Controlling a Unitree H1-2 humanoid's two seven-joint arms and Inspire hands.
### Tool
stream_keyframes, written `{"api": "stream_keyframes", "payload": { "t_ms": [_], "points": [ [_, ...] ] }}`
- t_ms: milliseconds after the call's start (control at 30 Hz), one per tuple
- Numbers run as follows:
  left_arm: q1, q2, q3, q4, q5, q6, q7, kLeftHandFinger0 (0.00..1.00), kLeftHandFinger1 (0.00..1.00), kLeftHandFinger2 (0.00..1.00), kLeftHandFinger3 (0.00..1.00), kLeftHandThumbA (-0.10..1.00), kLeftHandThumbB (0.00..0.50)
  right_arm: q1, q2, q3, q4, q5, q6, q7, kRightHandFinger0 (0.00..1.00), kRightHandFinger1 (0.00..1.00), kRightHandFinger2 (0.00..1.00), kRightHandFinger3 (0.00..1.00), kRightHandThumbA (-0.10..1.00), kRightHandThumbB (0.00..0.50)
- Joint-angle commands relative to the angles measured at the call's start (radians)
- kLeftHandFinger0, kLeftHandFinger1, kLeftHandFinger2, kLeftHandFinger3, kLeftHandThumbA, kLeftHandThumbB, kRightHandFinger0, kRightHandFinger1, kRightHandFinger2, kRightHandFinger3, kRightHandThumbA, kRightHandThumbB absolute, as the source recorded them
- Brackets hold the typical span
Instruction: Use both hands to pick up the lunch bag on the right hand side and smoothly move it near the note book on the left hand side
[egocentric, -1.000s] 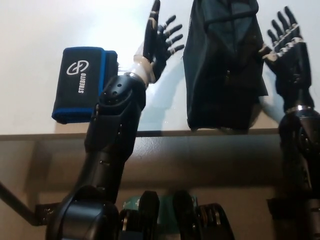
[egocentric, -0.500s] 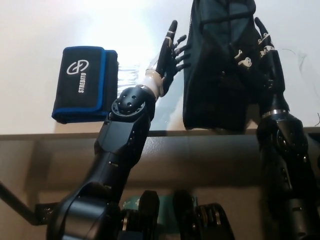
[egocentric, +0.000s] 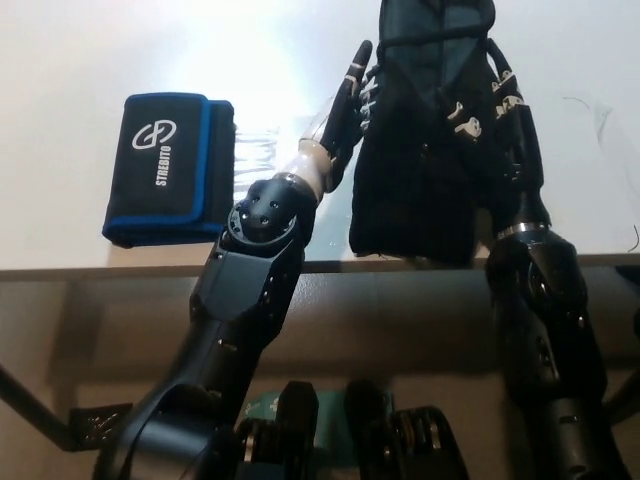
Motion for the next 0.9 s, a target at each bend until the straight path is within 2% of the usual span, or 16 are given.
{"api": "stream_keyframes", "payload": {
  "t_ms": [0, 33, 100, 133, 167, 200, 267, 333, 433, 533, 733, 867],
  "points": [
    [0.003, -0.002, -0.011, -0.117, 0.011, -0.006, -0.005, 1.00, 1.00, 1.00, 1.00, 1.00, 0.384, -0.087, 0.045, 0.018, 0.018, 0.025, -0.025, 0.045, 1.00, 1.00, 1.00, 1.00, 1.00, 0.267],
    [0.007, 0.001, -0.013, -0.128, 0.009, 0.002, -0.012, 1.00, 1.00, 1.00, 1.00, 1.00, 0.406, -0.089, 0.048, 0.017, 0.020, 0.027, -0.028, 0.045, 1.00, 1.00, 1.00, 1.00, 1.00, 0.261],
    [0.018, 0.016, 0.003, -0.154, -0.035, 0.025, -0.057, 1.00, 1.00, 1.00, 1.00, 1.00, 0.407, -0.103, 0.060, 0.024, 0.039, 0.022, -0.042, 0.053, 1.00, 1.00, 1.00, 1.00, 1.00, 0.254],
    [0.021, 0.021, 0.006, -0.159, -0.036, 0.023, -0.055, 1.00, 1.00, 1.00, 1.00, 1.00, 0.405, -0.107, 0.065, 0.026, 0.042, 0.017, -0.041, 0.046, 1.00, 1.00, 1.00, 1.00, 1.00, 0.264],
    [0.028, 0.026, 0.011, -0.174, -0.018, 0.017, -0.021, 1.00, 1.00, 1.00, 1.00, 1.00, 0.407, -0.116, 0.074, 0.031, 0.050, 0.010, -0.035, 0.042, 1.00, 1.00, 1.00, 1.00, 1.00, 0.261],
    [0.035, 0.032, 0.012, -0.186, -0.012, 0.019, -0.016, 1.00, 1.00, 1.00, 1.00, 1.00, 0.408, -0.121, 0.079, 0.034, 0.059, 0.014, -0.034, 0.052, 1.00, 1.00, 1.00, 1.00, 1.00, 0.249],
    [0.047, 0.042, 0.014, -0.208, -0.004, 0.018, -0.004, 1.00, 1.00, 1.00, 1.00, 1.00, 0.407, -0.133, 0.087, 0.040, 0.082, 0.014, -0.037, 0.062, 1.00, 1.00, 1.00, 1.00, 1.00, 0.255],
    [0.065, 0.047, 0.046, -0.228, -0.042, -0.014, -0.008, 1.00, 1.00, 1.00, 1.00, 1.00, 0.342, -0.160, 0.117, 0.042, 0.133, -0.001, -0.070, 0.047, 1.00, 1.00, 1.00, 1.00, 1.00, 0.246],
    [0.070, 0.062, 0.051, -0.236, -0.046, -0.039, -0.035, 1.00, 1.00, 1.00, 1.00, 1.00, 0.295, -0.190, 0.122, 0.058, 0.185, -0.025, -0.105, 0.061, 1.00, 1.00, 1.00, 1.00, 1.00, 0.245],
    [0.077, 0.074, 0.058, -0.244, -0.046, -0.042, -0.040, 1.00, 1.00, 1.00, 1.00, 1.00, 0.294, -0.225, 0.132, 0.065, 0.254, -0.045, -0.152, 0.052, 1.00, 1.00, 1.00, 1.00, 1.00, 0.244],
    [0.087, 0.105, 0.070, -0.254, -0.066, -0.044, -0.064, 1.00, 1.00, 1.00, 1.00, 1.00, 0.321, -0.277, 0.160, 0.050, 0.358, -0.021, -0.181, 0.052, 1.00, 1.00, 1.00, 1.00, 1.00, 0.251],
    [0.092, 0.123, 0.079, -0.272, -0.037, -0.027, -0.008, 1.00, 1.00, 1.00, 1.00, 1.00, 0.342, -0.306, 0.169, 0.052, 0.398, -0.032, -0.196, 0.040, 1.00, 1.00, 1.00, 1.00, 1.00, 0.254]
  ]
}}
